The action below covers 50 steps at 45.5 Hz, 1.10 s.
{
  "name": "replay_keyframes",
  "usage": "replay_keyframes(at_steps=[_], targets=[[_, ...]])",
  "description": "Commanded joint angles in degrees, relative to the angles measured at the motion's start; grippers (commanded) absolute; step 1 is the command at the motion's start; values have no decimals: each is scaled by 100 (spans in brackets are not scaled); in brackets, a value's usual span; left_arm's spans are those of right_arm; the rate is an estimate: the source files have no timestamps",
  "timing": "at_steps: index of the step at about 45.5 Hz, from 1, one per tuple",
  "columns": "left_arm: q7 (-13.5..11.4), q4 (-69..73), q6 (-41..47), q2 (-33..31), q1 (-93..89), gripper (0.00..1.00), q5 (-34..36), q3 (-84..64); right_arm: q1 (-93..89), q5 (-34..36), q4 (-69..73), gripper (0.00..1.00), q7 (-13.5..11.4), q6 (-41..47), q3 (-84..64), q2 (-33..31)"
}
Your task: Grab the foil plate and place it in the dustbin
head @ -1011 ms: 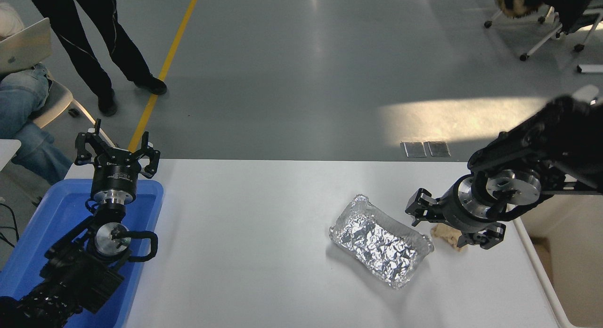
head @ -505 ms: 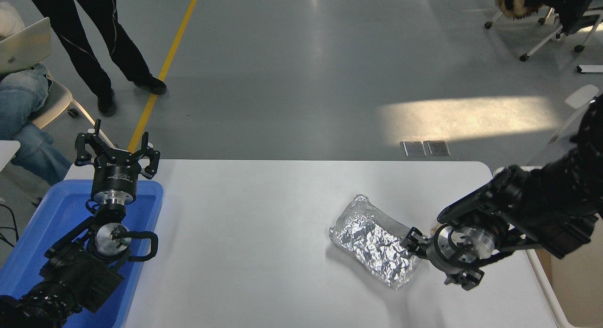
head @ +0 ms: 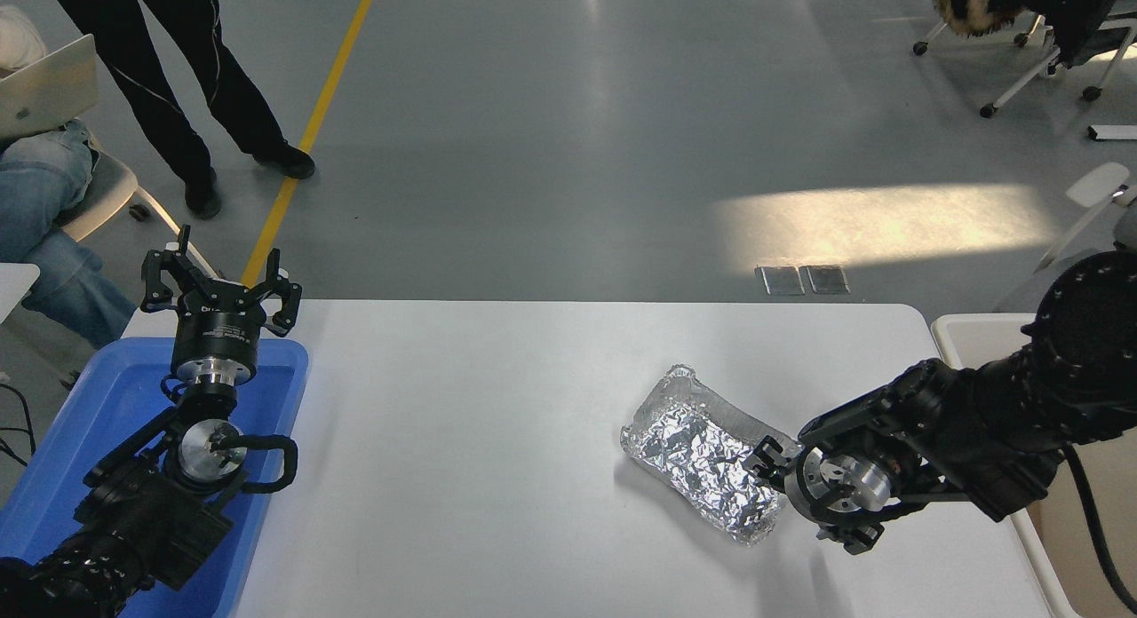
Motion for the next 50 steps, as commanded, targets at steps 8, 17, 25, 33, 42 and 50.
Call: replay_keyframes(at_steps=[8,17,25,33,42,50], targets=[[-1,0,-2,0,-8,99,1,-1,-331,-173,-366,12,1,48,178,107],[-1,0,-2,0,-8,99,1,-1,-296,-234,-410,0,-8,92,169,116],[-1,0,7,0,-8,99,1,-1,-173,-234,-331,0,-8,83,161,116],[-1,0,-2,0,-8,99,1,-1,309,-392,309,0,-8,92,161,-33],[-1,0,-2,0,-8,99,1,-1,1706,-946,1917,0,-8,206,143,-771],[-1,0,-2,0,1,99,1,-1,3244,-964,2973,0,-25,856,-111,-1308]])
